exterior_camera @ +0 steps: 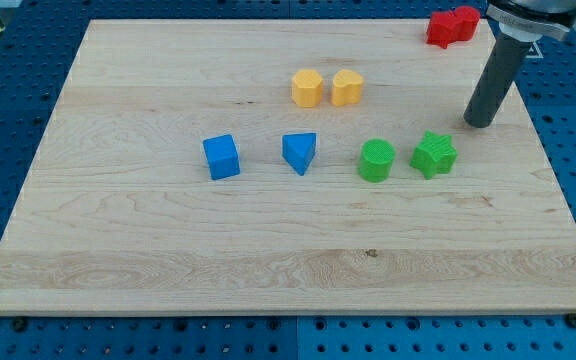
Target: Move your arm to the right of the green star
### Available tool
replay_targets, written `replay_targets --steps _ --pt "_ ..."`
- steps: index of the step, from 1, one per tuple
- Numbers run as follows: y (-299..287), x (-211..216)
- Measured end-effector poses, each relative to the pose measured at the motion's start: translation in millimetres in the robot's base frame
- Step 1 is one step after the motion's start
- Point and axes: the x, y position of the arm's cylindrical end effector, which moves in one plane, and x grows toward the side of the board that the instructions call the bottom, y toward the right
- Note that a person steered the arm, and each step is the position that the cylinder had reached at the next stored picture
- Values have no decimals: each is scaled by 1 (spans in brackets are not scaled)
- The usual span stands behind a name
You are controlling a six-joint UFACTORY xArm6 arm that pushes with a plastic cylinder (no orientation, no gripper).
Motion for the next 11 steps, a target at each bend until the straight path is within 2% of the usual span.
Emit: replay_targets --steps 8,11 --pt "0 40" --pt "0 68"
